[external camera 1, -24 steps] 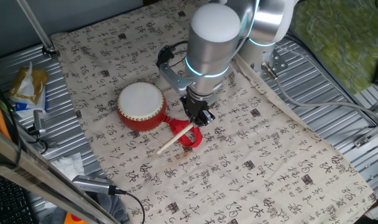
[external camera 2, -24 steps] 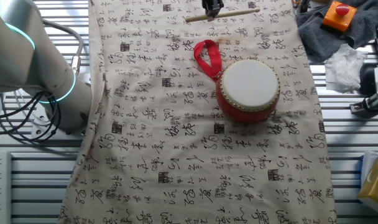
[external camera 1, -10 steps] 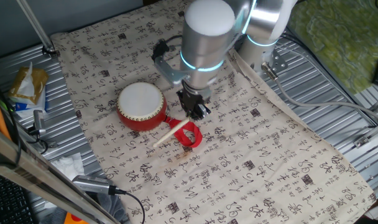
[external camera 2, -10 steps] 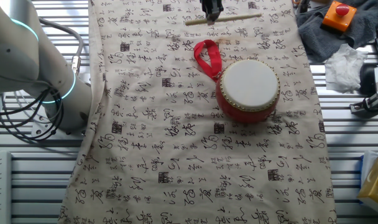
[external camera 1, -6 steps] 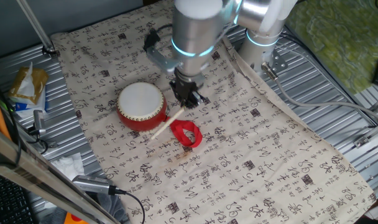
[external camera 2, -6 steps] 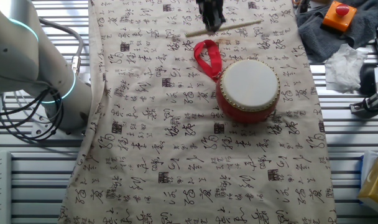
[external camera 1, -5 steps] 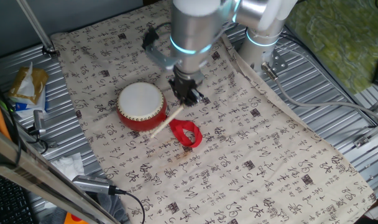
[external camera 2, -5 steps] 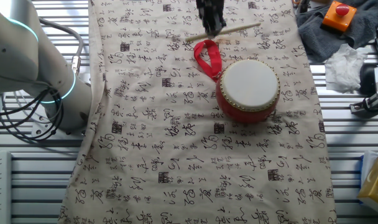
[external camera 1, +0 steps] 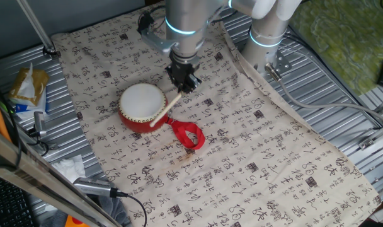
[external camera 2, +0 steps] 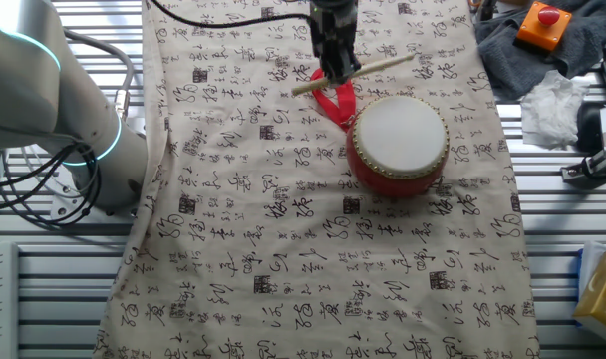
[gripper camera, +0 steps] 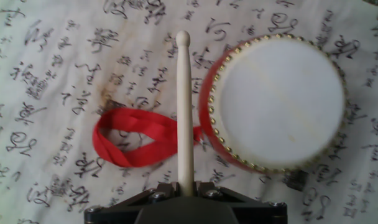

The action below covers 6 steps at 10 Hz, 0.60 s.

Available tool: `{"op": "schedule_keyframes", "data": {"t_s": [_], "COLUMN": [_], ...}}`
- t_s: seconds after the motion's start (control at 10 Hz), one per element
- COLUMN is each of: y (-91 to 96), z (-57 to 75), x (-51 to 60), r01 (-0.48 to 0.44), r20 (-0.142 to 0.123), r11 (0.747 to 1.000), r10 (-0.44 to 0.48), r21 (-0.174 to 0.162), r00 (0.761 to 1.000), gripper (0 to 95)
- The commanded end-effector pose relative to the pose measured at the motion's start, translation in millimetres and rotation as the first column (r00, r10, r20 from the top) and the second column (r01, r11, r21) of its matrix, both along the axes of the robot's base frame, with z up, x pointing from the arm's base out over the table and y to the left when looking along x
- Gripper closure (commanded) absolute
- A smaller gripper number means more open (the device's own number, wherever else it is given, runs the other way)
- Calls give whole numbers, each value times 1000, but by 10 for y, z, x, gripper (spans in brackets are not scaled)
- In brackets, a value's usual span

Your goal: Play the drum

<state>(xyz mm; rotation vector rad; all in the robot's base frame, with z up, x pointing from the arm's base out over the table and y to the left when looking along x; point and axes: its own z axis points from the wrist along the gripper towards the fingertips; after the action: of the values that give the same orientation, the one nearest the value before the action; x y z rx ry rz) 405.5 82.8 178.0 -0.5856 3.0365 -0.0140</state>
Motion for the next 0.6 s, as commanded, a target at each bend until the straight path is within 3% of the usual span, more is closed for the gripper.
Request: {"op": "schedule_keyframes", "data": {"t_s": [0.1, 0.6], "y": [-68, -289], "z": [3, 21], "x": [-14, 14], "r01": [4, -1], "r20": [-4, -9], "r11": [1000, 1000], "r10": [-4, 1], "r21": [-2, -3], "r00": [1000, 1000], "gripper": [950, 950]}}
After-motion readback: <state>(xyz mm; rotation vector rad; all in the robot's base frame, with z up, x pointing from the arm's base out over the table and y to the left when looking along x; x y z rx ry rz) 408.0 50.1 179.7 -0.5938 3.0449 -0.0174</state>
